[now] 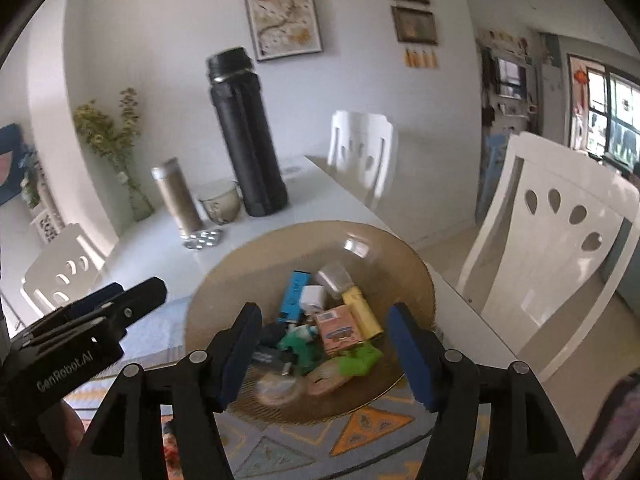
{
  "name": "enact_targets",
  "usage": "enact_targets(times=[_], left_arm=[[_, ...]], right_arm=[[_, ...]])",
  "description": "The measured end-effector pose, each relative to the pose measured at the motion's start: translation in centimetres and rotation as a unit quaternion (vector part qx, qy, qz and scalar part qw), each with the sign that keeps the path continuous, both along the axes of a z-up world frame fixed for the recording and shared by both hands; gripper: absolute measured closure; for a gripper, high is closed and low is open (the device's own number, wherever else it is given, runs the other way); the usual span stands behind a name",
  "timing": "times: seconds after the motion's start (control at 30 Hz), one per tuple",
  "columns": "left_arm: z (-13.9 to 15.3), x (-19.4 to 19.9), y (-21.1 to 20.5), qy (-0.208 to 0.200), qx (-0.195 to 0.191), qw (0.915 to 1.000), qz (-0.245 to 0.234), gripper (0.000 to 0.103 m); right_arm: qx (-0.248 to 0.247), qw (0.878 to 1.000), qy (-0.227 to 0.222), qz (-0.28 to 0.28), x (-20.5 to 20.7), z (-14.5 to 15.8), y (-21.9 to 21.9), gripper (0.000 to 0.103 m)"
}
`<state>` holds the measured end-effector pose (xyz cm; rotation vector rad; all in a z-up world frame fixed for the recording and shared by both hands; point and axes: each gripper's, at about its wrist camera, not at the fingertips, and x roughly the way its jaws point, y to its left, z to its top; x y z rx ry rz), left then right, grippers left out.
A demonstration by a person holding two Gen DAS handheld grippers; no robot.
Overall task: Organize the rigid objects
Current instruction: 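Carry the black piece and green brush over the bowl and release both, then move both open grippers back above the figure and light blue piece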
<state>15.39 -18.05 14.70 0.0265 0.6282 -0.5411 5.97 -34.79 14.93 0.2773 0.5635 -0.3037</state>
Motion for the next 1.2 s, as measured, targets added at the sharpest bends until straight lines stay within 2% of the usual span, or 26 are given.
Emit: enact_targets(times=[0.1,0.33,0.43,0.53,0.6,0.73,0.9,1.03,1.1,1.2], left_arm=[[1.9,-2.0,2.9,-0.024,0.001,0.9996,0.014,0.039],[6.9,-7.4,10.5,-0.083,-0.01,0.9941,0.068,0.035],[8.3,-10.2,14.1,-0.103,-0.014,0.99,0.095,0.032],[8.6,-12.3,16.5,-0.115,-0.007,0.9867,0.115,0.031],[7.8,-13.6,17.8,-0.113,-0.004,0.9858,0.124,0.03],[4.4,-14.4,19.4,-0.082,0.007,0.9871,0.137,0.029],[-1.5,-13.4,20.7,-0.012,0.008,0.9886,0.15,0.029],[-5.8,-12.0,21.2,0.042,0.0,0.9875,0.152,0.03],[-7.4,-11.5,21.4,0.049,-0.005,0.9874,0.15,0.03],[-9.3,-11.0,21.3,0.053,0.001,0.9866,0.154,0.03]], right_arm=[[0.006,1.0,-0.01,0.028,-1.1,1.2,1.7,0.039],[-0.028,0.992,-0.035,0.12,-4.6,4.8,9.2,0.038],[-0.044,0.985,-0.04,0.159,-6.3,5.4,12.4,0.03],[-0.062,0.981,-0.042,0.178,-7.9,4.9,15.0,0.023],[-0.067,0.978,-0.035,0.193,-8.6,3.7,16.5,0.022],[-0.059,0.973,0.002,0.222,-9.1,-0.8,19.0,0.021],[-0.077,0.967,0.022,0.24,-8.7,-6.1,20.7,0.021],[-0.092,0.965,0.03,0.243,-8.5,-8.6,21.1,0.021],[-0.084,0.966,0.032,0.243,-8.3,-9.6,20.8,0.021],[-0.061,0.967,0.059,0.24,-7.5,-10.9,19.9,0.021]])
